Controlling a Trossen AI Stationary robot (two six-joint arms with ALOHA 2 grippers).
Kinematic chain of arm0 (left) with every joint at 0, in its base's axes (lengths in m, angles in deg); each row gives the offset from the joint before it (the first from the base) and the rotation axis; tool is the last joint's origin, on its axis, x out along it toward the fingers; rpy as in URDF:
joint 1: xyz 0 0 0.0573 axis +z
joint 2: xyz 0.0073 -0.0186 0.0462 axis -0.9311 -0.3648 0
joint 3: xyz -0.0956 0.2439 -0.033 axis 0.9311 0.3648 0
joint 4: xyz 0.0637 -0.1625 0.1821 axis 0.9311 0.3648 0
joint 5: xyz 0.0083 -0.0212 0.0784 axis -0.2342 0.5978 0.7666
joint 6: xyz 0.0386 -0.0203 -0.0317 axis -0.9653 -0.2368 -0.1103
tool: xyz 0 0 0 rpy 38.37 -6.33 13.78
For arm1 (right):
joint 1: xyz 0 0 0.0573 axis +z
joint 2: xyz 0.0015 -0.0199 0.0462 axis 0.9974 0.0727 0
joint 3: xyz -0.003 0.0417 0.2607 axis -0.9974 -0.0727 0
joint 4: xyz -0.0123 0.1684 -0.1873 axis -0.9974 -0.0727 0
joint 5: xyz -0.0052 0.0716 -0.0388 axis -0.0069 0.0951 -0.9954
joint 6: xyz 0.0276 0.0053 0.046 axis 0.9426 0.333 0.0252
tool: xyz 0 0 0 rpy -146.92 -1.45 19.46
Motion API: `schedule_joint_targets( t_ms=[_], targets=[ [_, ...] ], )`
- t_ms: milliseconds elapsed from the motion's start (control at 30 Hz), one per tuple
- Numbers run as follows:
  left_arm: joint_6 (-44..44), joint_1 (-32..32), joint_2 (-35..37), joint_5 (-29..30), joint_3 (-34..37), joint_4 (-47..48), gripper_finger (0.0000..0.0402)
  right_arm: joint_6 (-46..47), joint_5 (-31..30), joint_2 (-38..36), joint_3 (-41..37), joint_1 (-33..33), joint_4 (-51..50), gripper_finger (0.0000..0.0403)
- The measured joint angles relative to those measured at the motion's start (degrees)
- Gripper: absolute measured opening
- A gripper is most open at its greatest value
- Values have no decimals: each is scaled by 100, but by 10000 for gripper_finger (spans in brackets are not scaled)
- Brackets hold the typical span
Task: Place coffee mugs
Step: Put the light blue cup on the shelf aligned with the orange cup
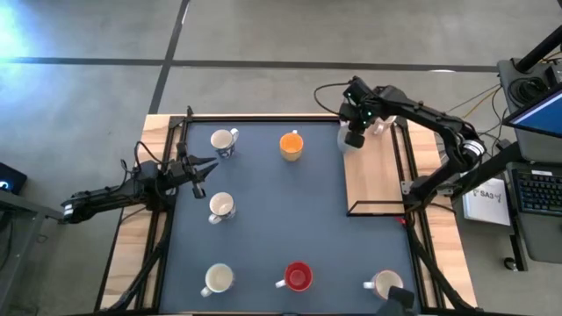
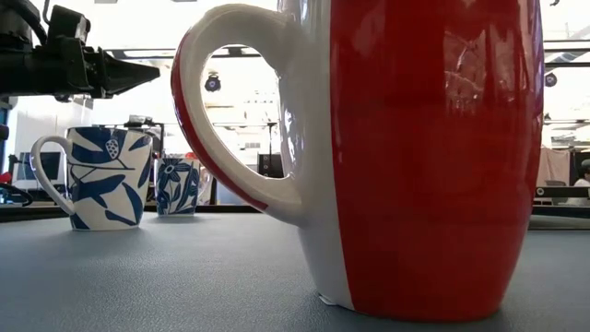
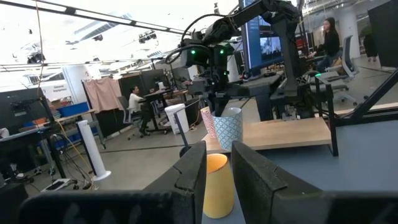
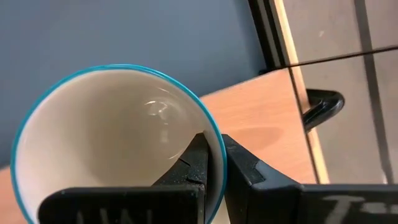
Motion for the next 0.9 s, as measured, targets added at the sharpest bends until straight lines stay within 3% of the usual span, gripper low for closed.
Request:
schedule_joint_targets(
  t_ms=[300, 600, 900],
  targets=[
    [1, 0, 0, 0, 1, 0, 59, -1170, -92, 16, 8, -531, 256, 13],
    [-1, 0, -1, 0, 1, -1, 59, -1113, -101, 58, 0, -758, 476, 13],
    [0, 0, 0, 0, 1, 1, 59, -1034, -337, 88, -28, -765, 547, 73]
  ],
)
